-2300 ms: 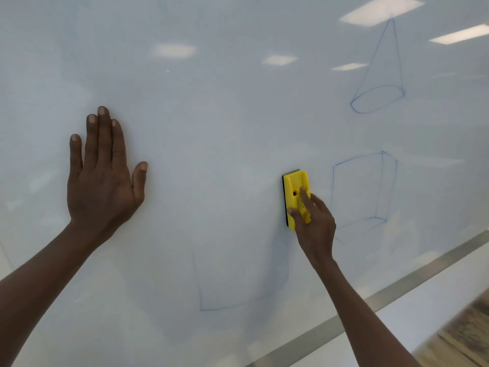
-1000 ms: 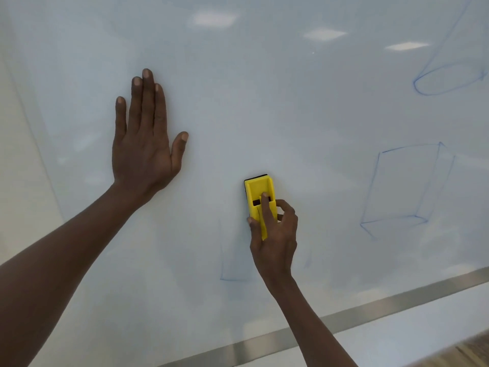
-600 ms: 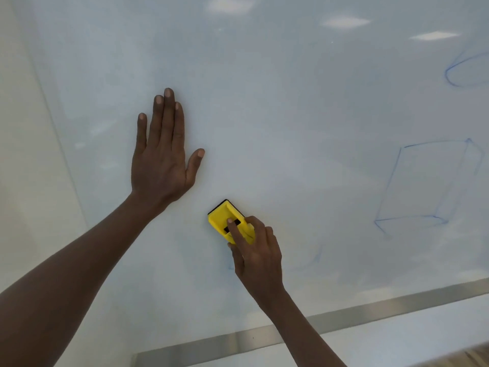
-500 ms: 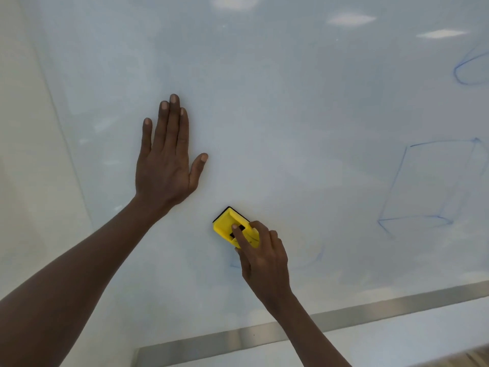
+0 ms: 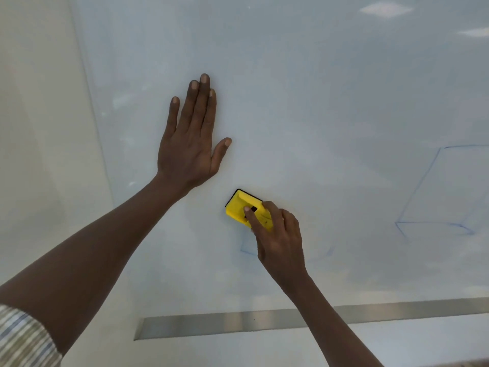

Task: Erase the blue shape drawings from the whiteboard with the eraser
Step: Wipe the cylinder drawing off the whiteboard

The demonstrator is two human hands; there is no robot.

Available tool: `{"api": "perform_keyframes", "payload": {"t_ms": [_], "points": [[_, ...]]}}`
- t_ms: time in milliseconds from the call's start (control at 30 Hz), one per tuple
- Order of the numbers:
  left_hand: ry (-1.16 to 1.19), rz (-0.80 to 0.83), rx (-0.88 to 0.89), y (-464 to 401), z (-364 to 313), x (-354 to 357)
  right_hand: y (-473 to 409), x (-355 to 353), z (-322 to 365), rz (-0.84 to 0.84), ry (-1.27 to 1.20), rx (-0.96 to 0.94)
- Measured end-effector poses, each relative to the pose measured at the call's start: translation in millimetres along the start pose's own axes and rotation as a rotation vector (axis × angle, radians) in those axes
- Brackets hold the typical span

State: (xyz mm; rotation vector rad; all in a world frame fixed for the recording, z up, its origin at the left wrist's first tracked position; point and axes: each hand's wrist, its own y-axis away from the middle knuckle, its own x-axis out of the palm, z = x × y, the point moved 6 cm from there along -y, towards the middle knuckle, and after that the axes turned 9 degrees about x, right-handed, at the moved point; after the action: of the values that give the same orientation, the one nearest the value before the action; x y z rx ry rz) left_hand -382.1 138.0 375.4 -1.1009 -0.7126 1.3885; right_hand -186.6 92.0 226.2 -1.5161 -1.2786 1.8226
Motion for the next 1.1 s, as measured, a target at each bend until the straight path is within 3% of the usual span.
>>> {"api": "perform_keyframes", "payload": {"t_ms": [200,500,933,1100], "points": [[-0.004,0.003,-0.005,1,0,0,39,15,-13,0.156,0.089,-0.115],[0.008,-0.004,-0.020,2,0,1,-3,-11,-22,-0.004,0.010,0.054],[0.015,0.019,-0.041,4,-2,0,89,48,-27,0.264,0.166,-0.236],[0.013,0.010,-0.041,5,-3,-1,70,29,-36,0.172,0.120,-0.125]]}}
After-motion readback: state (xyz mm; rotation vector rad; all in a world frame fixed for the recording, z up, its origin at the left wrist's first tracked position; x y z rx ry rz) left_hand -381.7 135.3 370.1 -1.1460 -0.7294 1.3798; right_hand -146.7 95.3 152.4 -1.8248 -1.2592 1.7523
